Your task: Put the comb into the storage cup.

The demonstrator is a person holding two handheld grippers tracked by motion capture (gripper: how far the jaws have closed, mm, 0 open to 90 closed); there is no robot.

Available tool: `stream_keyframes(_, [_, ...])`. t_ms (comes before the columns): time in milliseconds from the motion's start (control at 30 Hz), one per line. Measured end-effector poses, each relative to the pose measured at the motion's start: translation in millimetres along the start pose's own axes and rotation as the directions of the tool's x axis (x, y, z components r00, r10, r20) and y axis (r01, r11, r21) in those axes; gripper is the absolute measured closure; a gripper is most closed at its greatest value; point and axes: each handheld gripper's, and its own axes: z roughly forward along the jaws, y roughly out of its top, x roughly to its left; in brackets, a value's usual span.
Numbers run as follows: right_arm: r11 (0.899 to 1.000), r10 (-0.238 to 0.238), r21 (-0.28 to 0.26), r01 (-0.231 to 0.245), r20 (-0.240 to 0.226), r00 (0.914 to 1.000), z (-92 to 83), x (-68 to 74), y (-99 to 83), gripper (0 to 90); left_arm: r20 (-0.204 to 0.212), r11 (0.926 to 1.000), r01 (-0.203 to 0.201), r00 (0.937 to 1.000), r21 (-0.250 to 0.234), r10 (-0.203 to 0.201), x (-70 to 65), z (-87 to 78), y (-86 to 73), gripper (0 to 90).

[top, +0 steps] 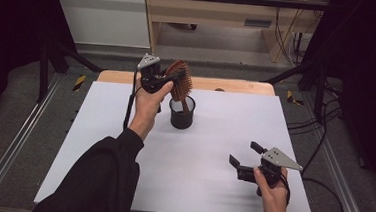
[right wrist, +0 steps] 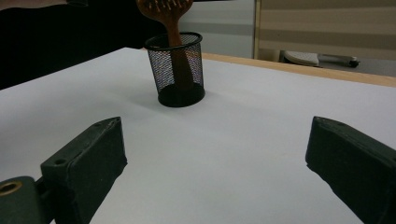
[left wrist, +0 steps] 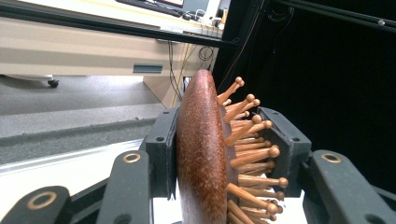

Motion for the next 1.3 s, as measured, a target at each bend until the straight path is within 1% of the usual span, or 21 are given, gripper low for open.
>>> stream_keyframes(67, [1.0, 0.002, -0.001, -0.002, -0.001, 1.0, 0.1, 0.1, -0.1, 5.3, -0.002, 1.0, -0.002, 1.0, 0.003, 0.002, 0.9, -0.2, -0.8, 51.9])
stream_keyframes(233, [1.0, 0.002, -0.001, -0.002, -0.002, 1.0, 0.0, -0.2, -0.1, 5.2, 0.003, 0.9999, 0.01, 0.9999, 0.005, -0.01, 2.3, 0.7, -2.8, 51.9])
stream_keyframes(333, [1.0, 0.002, -0.002, -0.002, -0.003, 1.0, -0.3, -0.3, -0.1, 5.2, 0.006, 0.9997, 0.025, 0.9997, 0.003, -0.025, 2.5, 1.6, -4.0, 51.9])
stream_keyframes(733, [1.0, 0.004, 0.0, -0.004, -0.005, 1.0, -0.2, -0.3, -0.2, 5.1, 0.004, 0.9996, 0.022, 0.9998, 0.017, -0.022, 2.0, 5.4, -8.4, 51.8])
stream_keyframes(800, [1.0, 0.018, -0.009, -0.018, -0.015, 0.9997, -0.6, -0.8, -0.1, 4.8, 0.006, 0.9995, 0.024, 0.9997, 0.022, -0.024, 2.0, 5.9, -9.6, 51.8])
stream_keyframes(1000, [1.0, 0.012, -0.002, -0.012, -0.016, 0.9998, -0.1, -0.6, -0.2, 4.8, 0.007, 0.9995, 0.025, 0.9997, 0.02, -0.025, 2.5, 6.1, -10.1, 51.7])
stream_keyframes(1167, [1.0, 0.012, -0.002, -0.012, -0.017, 0.9998, -0.1, -0.5, -0.4, 4.7, 0.009, 0.9994, 0.032, 0.9995, 0.017, -0.032, 4.9, 6.8, -10.5, 51.4])
stream_keyframes(1300, [1.0, 0.014, -0.004, -0.014, -0.017, 0.9998, -0.1, -0.8, -0.5, 4.7, 0.006, 0.9994, 0.03, 0.9995, 0.015, -0.03, 7.0, 7.1, -11.0, 51.0])
